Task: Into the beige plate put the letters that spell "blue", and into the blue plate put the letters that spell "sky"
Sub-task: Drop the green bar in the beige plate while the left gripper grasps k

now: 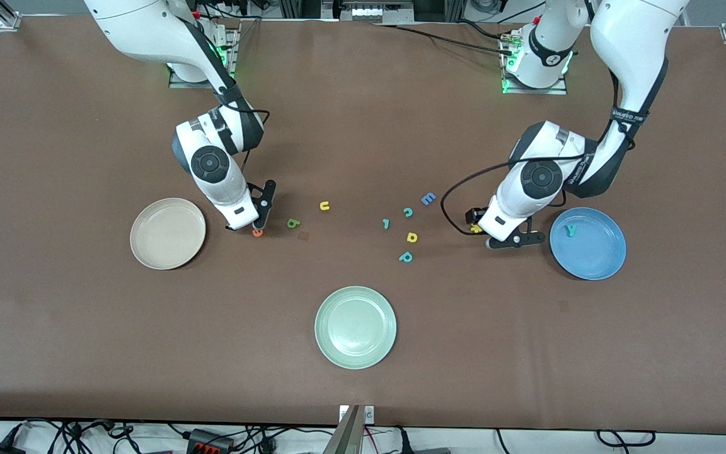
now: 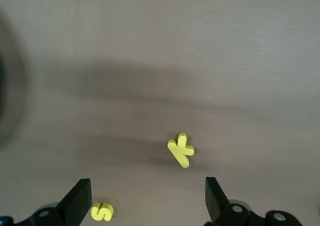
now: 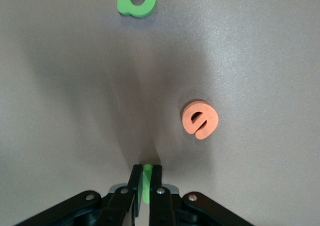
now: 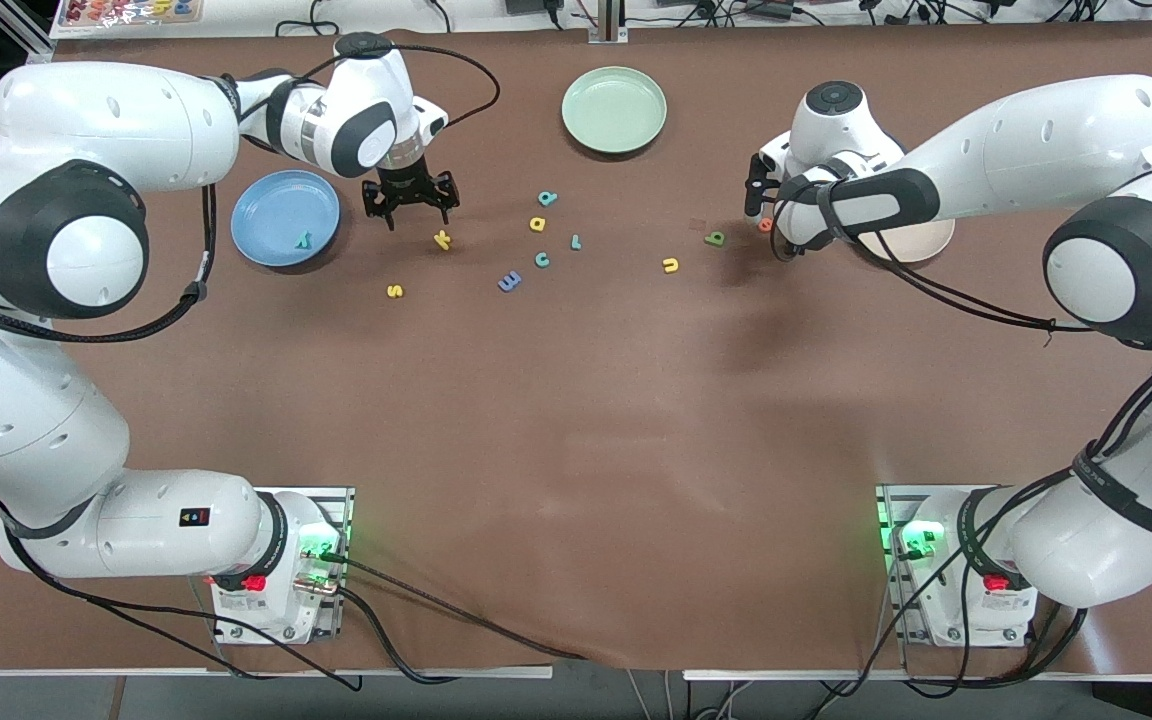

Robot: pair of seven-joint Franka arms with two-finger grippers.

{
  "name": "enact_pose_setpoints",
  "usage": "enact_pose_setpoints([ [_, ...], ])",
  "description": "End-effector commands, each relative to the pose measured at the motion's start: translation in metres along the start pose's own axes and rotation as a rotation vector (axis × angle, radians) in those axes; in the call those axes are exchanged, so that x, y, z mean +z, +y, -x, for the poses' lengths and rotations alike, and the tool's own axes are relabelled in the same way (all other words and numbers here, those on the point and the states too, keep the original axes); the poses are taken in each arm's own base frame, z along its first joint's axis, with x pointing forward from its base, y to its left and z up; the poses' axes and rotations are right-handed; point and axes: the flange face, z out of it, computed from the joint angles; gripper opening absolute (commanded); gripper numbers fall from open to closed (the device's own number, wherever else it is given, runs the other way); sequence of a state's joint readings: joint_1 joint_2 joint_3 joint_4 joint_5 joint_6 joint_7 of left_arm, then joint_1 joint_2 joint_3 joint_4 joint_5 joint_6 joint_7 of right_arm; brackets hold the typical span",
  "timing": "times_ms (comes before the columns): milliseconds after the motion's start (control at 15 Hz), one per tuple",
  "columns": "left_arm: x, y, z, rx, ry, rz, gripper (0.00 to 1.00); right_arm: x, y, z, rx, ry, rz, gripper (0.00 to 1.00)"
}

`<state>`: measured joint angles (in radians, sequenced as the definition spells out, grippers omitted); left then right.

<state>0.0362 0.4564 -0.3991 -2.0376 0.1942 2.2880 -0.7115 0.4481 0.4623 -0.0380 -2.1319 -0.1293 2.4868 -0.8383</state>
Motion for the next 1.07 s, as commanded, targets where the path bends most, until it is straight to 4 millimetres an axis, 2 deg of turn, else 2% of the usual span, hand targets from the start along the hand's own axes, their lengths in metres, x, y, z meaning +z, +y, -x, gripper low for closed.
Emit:
enact_pose_setpoints([
  [0, 0.014, 0.020, 0.003, -0.176, -0.029, 0.045, 1.00, -0.019, 0.003, 0.002, -0.008, 0.014, 0.032, 0.00],
  [134, 0.022, 0.032, 0.008, -0.286, -0.032, 0.065, 1.00, -0.044, 0.011, 0.009, 0.026, 0.026, 0.048, 0.00],
  [200, 0.024, 0.031, 0.007, -0.293, -0.033, 0.069, 1.00, -0.058, 0.019, 0.016, 0.046, 0.026, 0.053, 0.00],
  [401, 0.033, 0.025, 0.000, -0.303, -0.024, 0.091, 1.00, -0.077, 0.046, 0.064, 0.142, -0.001, 0.018, 0.00],
  [468, 0.034, 0.025, -0.003, -0.306, -0.013, 0.108, 1.00, -0.075, 0.057, 0.086, 0.174, -0.002, 0.011, 0.00],
  [535, 0.035, 0.024, -0.005, -0.309, -0.011, 0.111, 0.92, -0.070, 0.065, 0.103, 0.209, -0.002, 0.005, 0.00],
  [735, 0.041, 0.023, -0.004, -0.311, -0.019, 0.107, 0.63, -0.060, 0.078, 0.133, 0.268, -0.006, -0.011, 0.00],
  [802, 0.042, 0.023, -0.004, -0.309, -0.020, 0.105, 0.59, -0.050, 0.082, 0.147, 0.291, -0.012, -0.024, 0.00],
  [869, 0.043, 0.022, -0.005, -0.309, -0.018, 0.104, 0.59, -0.039, 0.084, 0.157, 0.304, -0.019, -0.040, 0.00],
  [936, 0.043, 0.021, -0.006, -0.309, -0.014, 0.108, 0.56, -0.031, 0.084, 0.156, 0.301, -0.022, -0.046, 0.00],
  [1002, 0.044, 0.022, -0.006, -0.308, -0.011, 0.112, 0.55, -0.025, 0.086, 0.156, 0.302, -0.016, -0.039, 0.09],
])
